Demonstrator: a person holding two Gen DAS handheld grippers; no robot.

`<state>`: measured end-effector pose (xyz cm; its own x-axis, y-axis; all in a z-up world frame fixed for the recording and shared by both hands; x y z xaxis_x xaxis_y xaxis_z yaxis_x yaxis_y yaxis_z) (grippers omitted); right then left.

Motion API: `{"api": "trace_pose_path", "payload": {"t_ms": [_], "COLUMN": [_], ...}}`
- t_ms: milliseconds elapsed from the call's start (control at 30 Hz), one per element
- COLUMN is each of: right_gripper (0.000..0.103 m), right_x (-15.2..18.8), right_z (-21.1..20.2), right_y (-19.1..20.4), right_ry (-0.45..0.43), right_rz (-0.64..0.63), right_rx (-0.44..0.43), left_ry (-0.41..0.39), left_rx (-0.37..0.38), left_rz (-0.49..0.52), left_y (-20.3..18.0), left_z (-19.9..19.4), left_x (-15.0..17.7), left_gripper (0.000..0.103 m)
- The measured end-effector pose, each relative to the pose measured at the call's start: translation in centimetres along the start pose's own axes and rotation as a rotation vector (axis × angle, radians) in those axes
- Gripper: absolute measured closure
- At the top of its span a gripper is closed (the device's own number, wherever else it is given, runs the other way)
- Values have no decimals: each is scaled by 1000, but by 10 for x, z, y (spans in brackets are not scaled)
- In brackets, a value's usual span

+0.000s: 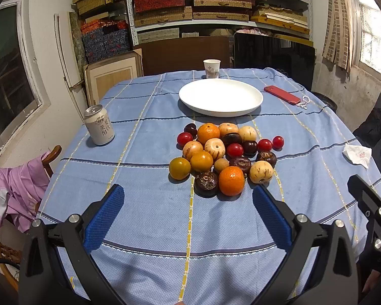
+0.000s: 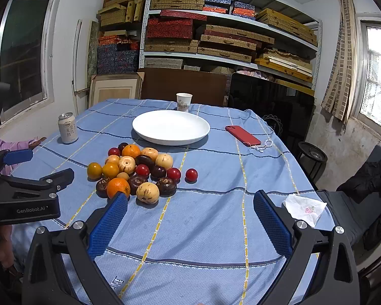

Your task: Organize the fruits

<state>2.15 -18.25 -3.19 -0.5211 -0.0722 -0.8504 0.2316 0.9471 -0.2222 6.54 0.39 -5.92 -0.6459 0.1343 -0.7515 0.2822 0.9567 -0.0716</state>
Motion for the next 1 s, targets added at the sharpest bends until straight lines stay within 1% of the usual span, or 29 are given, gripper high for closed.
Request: {"api": "trace_pose_path", "payload": {"t_ms": [200, 367, 467, 567, 667, 733, 867, 933, 967, 1000], "right_gripper": [3, 3, 3, 3, 3, 3, 3, 3, 3, 3], "right_x": [6, 10, 14, 17, 19, 19, 20, 22, 23, 23], "right_z": [9, 22, 33, 46, 59, 66, 79, 83, 86, 87], "right_y": [3, 4, 5, 4, 4, 4, 4, 4, 4, 4], "right_ry": [16, 43, 67, 91, 115, 124, 142, 151, 155, 158], "right_rz": [-2, -3, 1, 8, 14, 17, 26, 27, 26, 25], "right_rx": [-4, -10, -13, -13, -18, -19, -21, -22, -22, -21], "left_ry": [16, 46, 72, 107, 123, 130, 161, 172, 183, 193], "left_rx": [-9, -21, 0, -5, -10, -36, -50, -49, -55, -41], "left_rz": [-9, -13, -3, -5, -25, -30, -50, -47, -45, -47], "left_y": [5, 15, 22, 36, 53, 66, 84, 86, 87, 86], "left_z": [10, 29, 45, 67, 84, 94, 119, 129, 135, 141], "left_x": [3, 7, 9, 11, 8, 4, 0, -1, 0, 0], "left_gripper": [4, 4, 4, 4, 4, 4, 4, 7, 11, 16]}}
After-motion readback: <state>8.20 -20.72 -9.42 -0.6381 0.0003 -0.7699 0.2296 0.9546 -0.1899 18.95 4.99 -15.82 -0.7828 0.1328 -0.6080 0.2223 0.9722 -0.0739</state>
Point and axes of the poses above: each gripper's, at about its wrist camera, not at the fingertips, and z roughly the way its jaws point, y to its left, x to its underside, the point moved 9 cm from there along z, roughly the way its jaws point, and after that the axes turned 15 degrees about x, right-handed, at the moved point
